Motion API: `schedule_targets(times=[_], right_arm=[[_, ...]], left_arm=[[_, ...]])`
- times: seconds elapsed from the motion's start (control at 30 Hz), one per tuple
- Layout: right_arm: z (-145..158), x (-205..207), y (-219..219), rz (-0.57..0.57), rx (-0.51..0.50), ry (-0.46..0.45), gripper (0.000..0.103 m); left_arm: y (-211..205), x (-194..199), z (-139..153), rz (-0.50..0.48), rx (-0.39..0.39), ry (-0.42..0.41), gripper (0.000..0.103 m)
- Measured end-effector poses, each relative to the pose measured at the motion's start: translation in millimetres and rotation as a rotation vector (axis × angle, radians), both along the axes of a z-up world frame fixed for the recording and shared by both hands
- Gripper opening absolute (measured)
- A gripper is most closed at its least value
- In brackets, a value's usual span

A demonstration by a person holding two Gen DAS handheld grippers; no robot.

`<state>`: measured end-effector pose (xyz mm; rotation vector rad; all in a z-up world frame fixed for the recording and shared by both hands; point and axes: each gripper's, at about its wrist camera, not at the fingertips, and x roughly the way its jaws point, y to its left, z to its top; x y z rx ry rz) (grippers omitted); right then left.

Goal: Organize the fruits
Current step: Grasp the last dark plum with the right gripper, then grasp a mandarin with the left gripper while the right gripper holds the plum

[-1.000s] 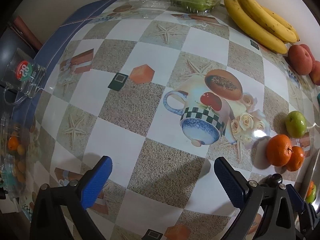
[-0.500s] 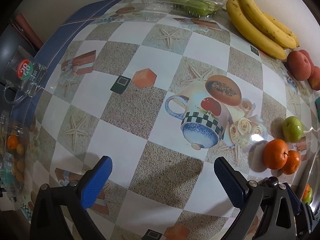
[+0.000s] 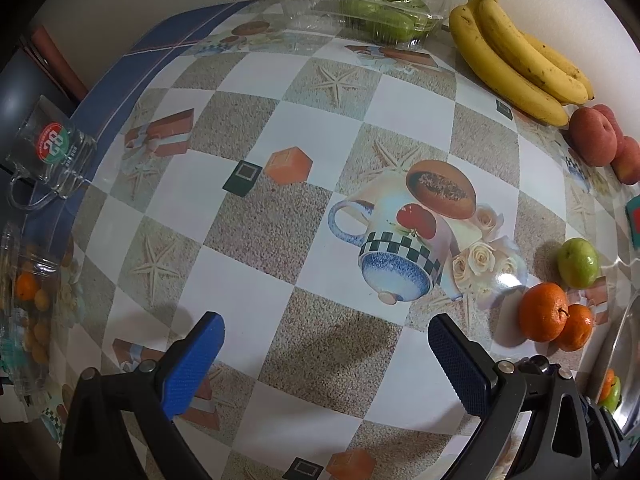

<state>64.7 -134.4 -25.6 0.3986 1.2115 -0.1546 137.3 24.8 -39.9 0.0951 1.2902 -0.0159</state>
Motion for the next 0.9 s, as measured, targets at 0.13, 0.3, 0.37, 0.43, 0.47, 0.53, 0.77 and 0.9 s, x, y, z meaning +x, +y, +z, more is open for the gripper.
schedule_targets(times=[0.13,0.3,0.37,0.43,0.47,0.53,0.77,0.9], right_arm=[[0.7,-1.6,-0.6,0.000,0.008,-0.004,0.026],[7.7,-3.7,-1.2,0.006,0.037,-0.026,0.026],[12.3,-4.8,-2.1,0.004,0.045,-0.038,0.026],[16.4,-6.0,-4.0,0.000,0.057,-0.049,0.026],[19.0,-6.8,-5.6,-0.004,0.063,-0.056,0.026],[22.7,-8.1,-8.9,-0.011,0.068,-0.064,0.026],[32.3,-16.5,-35.5,-0.079,0.080,-0.080,0.026],[37.1,-25.9,-56.8,-0.139,0.087,-0.092,0.026]], left_arm=[[0.9,-0.4,2.5,0.000,-0.001,-0.005,0.103],[-0.3,-1.2,5.7,-0.005,-0.002,-0.012,0.103],[0.1,-2.1,7.3,-0.005,-0.007,-0.014,0.103],[-1.4,-2.7,10.6,-0.007,-0.016,-0.015,0.103],[-2.5,-3.1,11.3,-0.007,-0.020,-0.015,0.103],[-5.4,-3.7,13.6,-0.013,-0.034,-0.012,0.103],[-19.4,-6.4,21.8,-0.032,-0.099,-0.006,0.103],[-35.8,-10.5,29.2,-0.080,-0.128,-0.018,0.102]])
